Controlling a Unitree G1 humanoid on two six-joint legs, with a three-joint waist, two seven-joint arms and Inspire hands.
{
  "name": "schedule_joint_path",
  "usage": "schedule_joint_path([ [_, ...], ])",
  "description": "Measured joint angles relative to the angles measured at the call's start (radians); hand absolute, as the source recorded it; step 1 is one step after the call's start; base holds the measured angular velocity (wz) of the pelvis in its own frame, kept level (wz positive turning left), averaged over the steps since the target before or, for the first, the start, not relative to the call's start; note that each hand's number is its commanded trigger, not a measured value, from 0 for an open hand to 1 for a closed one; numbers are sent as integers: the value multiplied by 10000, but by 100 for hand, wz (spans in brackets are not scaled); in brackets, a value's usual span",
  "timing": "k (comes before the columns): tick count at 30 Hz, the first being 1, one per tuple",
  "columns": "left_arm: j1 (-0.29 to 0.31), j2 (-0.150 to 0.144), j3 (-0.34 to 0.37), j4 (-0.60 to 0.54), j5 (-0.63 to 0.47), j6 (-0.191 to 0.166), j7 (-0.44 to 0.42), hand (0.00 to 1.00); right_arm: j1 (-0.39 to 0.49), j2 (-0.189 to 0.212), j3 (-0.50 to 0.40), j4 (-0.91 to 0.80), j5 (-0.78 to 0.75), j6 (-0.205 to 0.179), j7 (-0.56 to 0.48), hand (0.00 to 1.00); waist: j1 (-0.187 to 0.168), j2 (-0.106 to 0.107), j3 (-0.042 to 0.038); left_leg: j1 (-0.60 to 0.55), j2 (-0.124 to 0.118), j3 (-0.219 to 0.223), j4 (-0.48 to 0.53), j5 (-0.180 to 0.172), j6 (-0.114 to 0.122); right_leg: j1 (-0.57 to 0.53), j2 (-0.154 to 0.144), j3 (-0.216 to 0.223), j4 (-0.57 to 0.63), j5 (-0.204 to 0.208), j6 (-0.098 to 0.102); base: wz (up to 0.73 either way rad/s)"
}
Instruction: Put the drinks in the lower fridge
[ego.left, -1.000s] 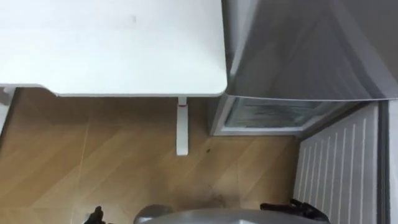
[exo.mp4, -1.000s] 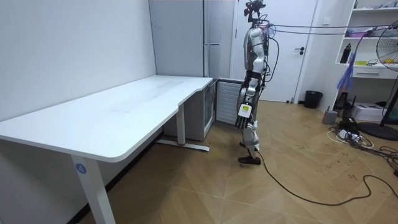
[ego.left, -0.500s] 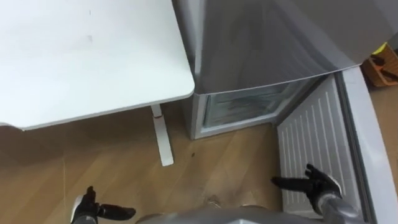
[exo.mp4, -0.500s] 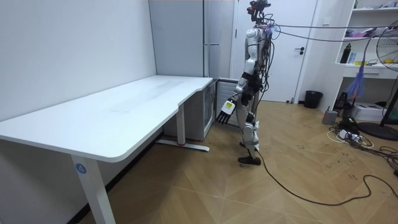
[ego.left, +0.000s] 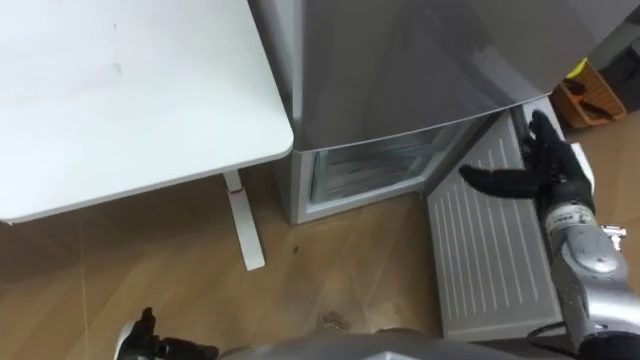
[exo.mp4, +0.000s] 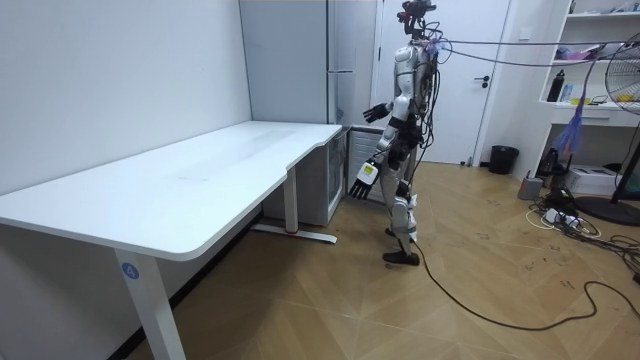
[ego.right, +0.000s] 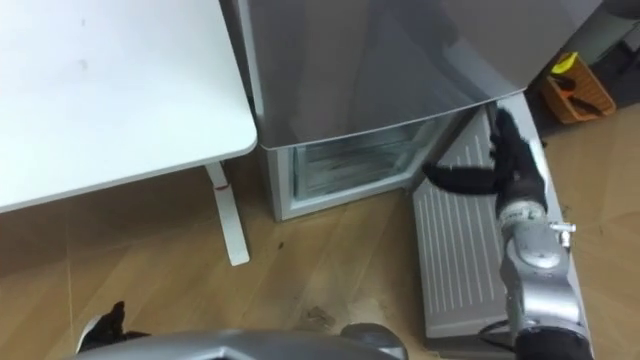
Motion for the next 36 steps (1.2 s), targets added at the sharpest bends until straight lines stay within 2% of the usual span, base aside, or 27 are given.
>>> schedule_joint_path([
  [5, 38, 7, 40, -49, 10, -1, 26, 0, 3, -65, -312, -1242, 239, -13, 55, 0, -2, -33, 3, 119, 7, 18, -24, 3, -4, -28, 25, 135, -4, 0, 0, -5],
  [8, 125, 13, 350, -65, 227, 2, -2, 0, 2, -125, -753, -2175, 309, -13, 61, 0, -28, -85, 24, 83, 11, 79, -61, 14, -16, -60, 38, 131, 10, 3, -4, -5],
  [10, 248, 18, 428, -213, 501, 14, -10, 0, -4, -396, -1212, -2392, 447, -14, -20, 0, -43, -156, 2, 104, 17, 75, -67, 17, -20, -7, 40, 110, -11, 4, -6, 4],
  [12, 359, 18, 449, -343, 577, 66, -9, 0, -7, -497, -1621, -2315, 704, -20, -160, 0, -120, -211, 6, 72, 15, 40, -67, 16, -19, 17, 35, 82, -25, 4, -6, 6],
  [16, 627, 26, 491, -445, 601, 250, 6, 0, 43, -493, -2201, -1408, 834, 4, -769, 0, -377, -349, 4, 33, 20, 6, -77, 16, -19, 10, 44, 52, -46, 5, -7, 2],
  [20, 660, 41, 508, -472, 678, 433, 29, 0, 109, -497, -2388, -333, 1102, 17, -1203, 0, -567, -347, -12, 50, 25, -27, -124, 15, -19, 48, 47, 8, -87, 19, -11, 1],
  [24, 692, 28, 709, -531, 820, 433, 36, 0, 231, -497, -3078, 1665, 1950, 53, -1390, 0, -589, -195, -146, 132, 29, -71, -217, 15, -20, 209, 73, -46, -276, 90, -10, 3],
  [30, 837, 31, 1353, -903, 860, 543, 83, 0, 229, -518, -3819, 3501, 3948, 313, -1682, 0, -719, -146, -82, 130, 11, -55, -187, 22, -15, 162, 59, 21, -218, 78, 5, 0],
  [36, 821, 24, 1454, -867, 888, 608, 139, 0, 166, -656, -3845, 5303, 5496, 350, -1446, 0, -833, -201, -34, 134, 10, -93, -228, 23, -12, 184, 53, -12, -208, 75, 0, 1],
])
